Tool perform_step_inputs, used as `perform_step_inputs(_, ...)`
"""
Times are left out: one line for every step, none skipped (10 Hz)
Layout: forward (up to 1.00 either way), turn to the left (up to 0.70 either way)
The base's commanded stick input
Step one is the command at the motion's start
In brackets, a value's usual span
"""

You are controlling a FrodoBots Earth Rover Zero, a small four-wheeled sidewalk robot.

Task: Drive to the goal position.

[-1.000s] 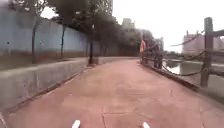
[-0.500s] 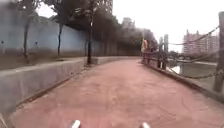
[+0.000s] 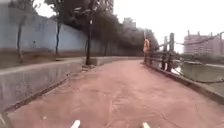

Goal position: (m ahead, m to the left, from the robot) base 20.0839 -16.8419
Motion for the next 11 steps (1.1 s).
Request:
perform_step_inputs(0.7, 0.0)
perform_step_inputs(0.7, 0.0)
perform_step_inputs(0.7, 0.0)
perform_step_inputs(0.7, 0.0)
perform_step_inputs(0.7, 0.0)
perform_step_inputs(0.7, 0.0)
perform_step_inputs(0.7, 0.0)
perform_step_inputs(0.7, 0.0)
perform_step_inputs(0.7, 0.0)
perform_step_inputs(0.7, 0.0)
perform_step_inputs(0.7, 0.0)
